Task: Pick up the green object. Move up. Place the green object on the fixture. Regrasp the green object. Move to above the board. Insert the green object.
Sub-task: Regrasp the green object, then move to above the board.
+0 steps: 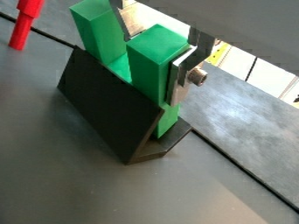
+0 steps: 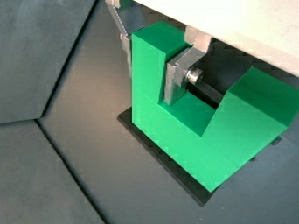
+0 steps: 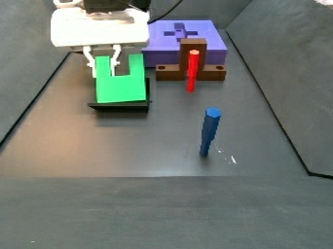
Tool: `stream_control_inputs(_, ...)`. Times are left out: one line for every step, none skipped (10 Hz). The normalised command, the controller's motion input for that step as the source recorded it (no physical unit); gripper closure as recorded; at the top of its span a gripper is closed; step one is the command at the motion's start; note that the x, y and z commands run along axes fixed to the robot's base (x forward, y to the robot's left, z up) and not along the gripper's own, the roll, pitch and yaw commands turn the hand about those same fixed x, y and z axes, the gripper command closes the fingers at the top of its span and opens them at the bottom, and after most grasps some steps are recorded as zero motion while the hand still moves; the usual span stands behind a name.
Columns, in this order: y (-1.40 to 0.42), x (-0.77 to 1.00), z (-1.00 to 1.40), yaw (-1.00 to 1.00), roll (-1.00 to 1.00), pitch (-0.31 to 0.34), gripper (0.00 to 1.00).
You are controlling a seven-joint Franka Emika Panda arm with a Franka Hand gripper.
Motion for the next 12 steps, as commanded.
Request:
stream_control_inputs(0.00, 0.00, 0.00, 0.00, 0.00, 0.000, 1.00)
stream_control_inputs(0.00, 0.00, 0.00, 0.00, 0.00, 0.000, 1.00)
stream_control_inputs(0.00, 0.00, 0.00, 0.00, 0.00, 0.000, 1.00)
stream_control_inputs(0.00, 0.00, 1.40, 0.00, 0.00, 0.000, 1.00)
stream_control_inputs(0.01, -0.01, 1.40, 0.00, -0.03, 0.044, 1.00)
stream_control_inputs(0.02, -0.04, 1.40, -0.03, -0.10, 0.059, 1.00)
stream_control_inputs(0.03, -0.03, 1.40, -0.01, -0.07, 0.058, 1.00)
stream_control_inputs(0.01, -0.02, 1.40, 0.01, -0.03, 0.077, 1.00)
stream_control_inputs(0.00, -0.01, 1.40, 0.02, -0.01, 0.074, 1.00)
stream_control_inputs(0.01, 0.00, 1.40, 0.03, -0.02, 0.079, 1.00)
stream_control_inputs(-0.01, 0.01, 0.79, 0.03, -0.01, 0.080, 1.00)
stream_control_inputs(-0.01, 0.03, 0.40, 0.04, 0.00, 0.082, 1.00)
